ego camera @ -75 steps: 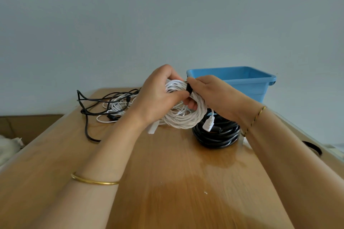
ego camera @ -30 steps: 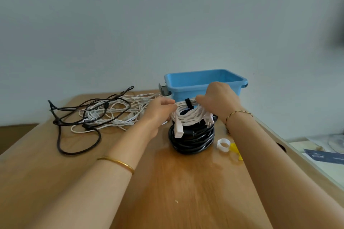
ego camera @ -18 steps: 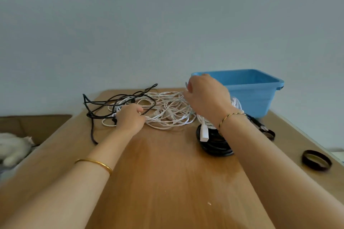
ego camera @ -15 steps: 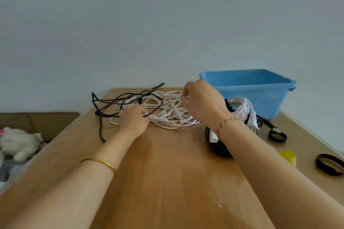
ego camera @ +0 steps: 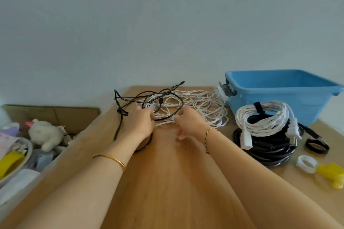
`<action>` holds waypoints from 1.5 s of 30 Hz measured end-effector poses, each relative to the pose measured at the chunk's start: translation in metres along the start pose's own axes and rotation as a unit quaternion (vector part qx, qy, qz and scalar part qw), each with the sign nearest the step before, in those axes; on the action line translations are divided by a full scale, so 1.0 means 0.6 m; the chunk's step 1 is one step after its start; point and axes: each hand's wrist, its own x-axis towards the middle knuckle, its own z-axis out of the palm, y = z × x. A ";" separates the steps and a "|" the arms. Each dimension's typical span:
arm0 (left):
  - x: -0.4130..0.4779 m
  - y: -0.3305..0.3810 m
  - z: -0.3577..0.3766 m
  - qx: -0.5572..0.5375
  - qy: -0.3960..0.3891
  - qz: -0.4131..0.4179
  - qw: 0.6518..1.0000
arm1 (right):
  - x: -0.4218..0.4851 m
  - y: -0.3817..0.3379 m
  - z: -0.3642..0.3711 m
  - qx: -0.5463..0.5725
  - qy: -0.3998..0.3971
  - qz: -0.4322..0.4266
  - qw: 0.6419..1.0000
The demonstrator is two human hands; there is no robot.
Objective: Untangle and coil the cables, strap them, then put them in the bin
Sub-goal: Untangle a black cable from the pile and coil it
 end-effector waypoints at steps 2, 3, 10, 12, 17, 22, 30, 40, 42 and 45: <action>-0.001 -0.009 0.001 0.039 -0.075 -0.011 0.996 | 0.004 -0.003 0.006 0.086 -0.007 0.035 0.996; 0.001 -0.013 0.003 0.030 -0.097 -0.020 0.995 | 0.008 -0.004 0.010 0.099 0.001 0.039 0.994; 0.024 -0.024 -0.058 -0.512 0.116 -0.205 0.826 | 0.017 0.002 0.015 0.144 0.028 0.046 0.988; 0.014 -0.007 -0.102 -0.740 0.089 -0.178 0.642 | 0.012 -0.002 0.018 0.154 0.033 0.002 0.987; -0.007 0.055 -0.189 -0.878 0.081 -0.080 0.464 | -0.037 -0.048 0.030 0.214 -0.180 -0.169 0.945; -0.020 0.088 -0.263 -0.858 0.141 -0.014 0.493 | -0.054 -0.076 0.018 0.176 -0.101 -0.228 0.952; -0.054 0.093 -0.281 -0.761 0.084 -0.062 0.640 | -0.077 -0.136 -0.072 0.403 0.105 -0.293 0.861; -0.081 0.121 -0.295 -0.389 0.103 0.162 0.901 | -0.115 -0.146 -0.123 0.494 -0.039 -0.250 0.832; -0.081 0.117 -0.285 -0.390 0.082 0.157 0.904 | -0.121 -0.141 -0.124 0.488 -0.029 -0.251 0.836; -0.063 0.083 -0.249 -0.368 -0.045 0.098 0.923 | -0.126 -0.134 -0.119 0.460 0.012 -0.239 0.855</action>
